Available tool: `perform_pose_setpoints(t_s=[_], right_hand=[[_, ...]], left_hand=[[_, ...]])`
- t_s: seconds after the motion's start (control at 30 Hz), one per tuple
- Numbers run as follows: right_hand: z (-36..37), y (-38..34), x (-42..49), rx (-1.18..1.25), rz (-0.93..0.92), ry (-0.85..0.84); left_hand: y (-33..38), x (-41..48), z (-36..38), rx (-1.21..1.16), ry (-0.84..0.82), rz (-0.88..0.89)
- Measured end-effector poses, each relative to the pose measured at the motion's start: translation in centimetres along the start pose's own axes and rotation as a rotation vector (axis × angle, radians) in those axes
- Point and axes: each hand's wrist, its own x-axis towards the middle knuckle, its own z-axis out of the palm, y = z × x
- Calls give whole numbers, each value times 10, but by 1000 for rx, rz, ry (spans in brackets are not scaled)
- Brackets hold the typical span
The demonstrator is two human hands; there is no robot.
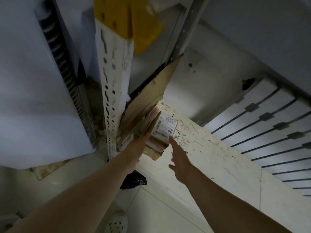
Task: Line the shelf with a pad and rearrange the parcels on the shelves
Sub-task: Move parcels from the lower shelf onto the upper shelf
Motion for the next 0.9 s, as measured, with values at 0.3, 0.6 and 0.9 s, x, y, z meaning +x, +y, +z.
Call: perform_pose_setpoints(t_s=[0.3,0.6,0.9], right_hand=[[-77,-34,-177,-103,-267,-10],[-206,-61,-409,-266,-802,-105],[-345,-94,-534,-48,-1125,277]], left_hand=[[44,-173,30,275,-110,147],[89,-409,126,665,-501,386],[129,-547,241,690,-459,922]])
